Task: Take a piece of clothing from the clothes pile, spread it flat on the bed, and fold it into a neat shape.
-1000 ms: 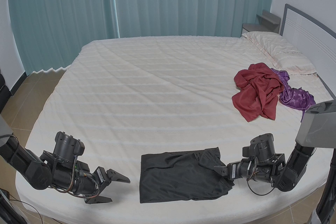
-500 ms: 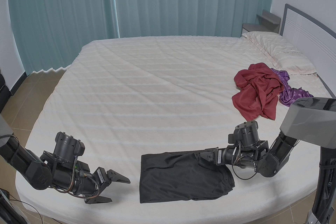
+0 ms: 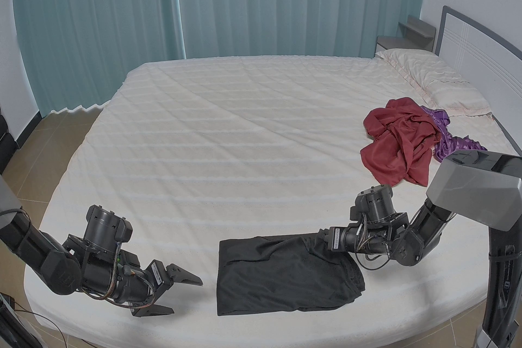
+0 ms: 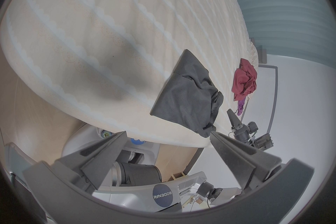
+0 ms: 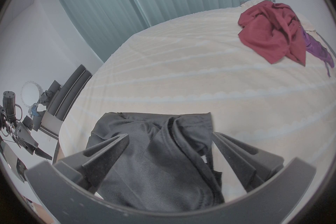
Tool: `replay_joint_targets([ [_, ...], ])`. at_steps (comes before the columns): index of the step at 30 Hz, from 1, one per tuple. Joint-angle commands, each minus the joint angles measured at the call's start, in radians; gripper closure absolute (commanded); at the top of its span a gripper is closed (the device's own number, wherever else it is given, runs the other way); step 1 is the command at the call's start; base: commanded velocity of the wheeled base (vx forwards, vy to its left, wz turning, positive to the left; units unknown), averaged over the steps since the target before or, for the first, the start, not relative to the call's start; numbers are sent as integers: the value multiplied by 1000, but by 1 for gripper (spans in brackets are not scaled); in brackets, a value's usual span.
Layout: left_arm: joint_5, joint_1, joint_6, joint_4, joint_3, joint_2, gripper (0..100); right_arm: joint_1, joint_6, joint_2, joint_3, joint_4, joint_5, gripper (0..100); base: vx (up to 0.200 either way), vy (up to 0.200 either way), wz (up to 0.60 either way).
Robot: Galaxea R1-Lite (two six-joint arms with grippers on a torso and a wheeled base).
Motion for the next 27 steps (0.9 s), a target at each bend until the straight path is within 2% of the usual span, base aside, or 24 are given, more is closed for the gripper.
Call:
replay_joint_targets([
  [1, 0, 1, -1, -1, 0, 2, 0, -41, 44, -14, -3, -7, -2, 100, 0, 0, 0],
  [8, 0, 0, -1, -1, 0, 2, 0, -106, 132, -38, 20, -7, -3, 100, 0, 0, 0],
  [27, 0, 0, -1, -1, 1, 3, 0, -150, 142, 14, 23, -5, -45, 100, 0, 0, 0],
])
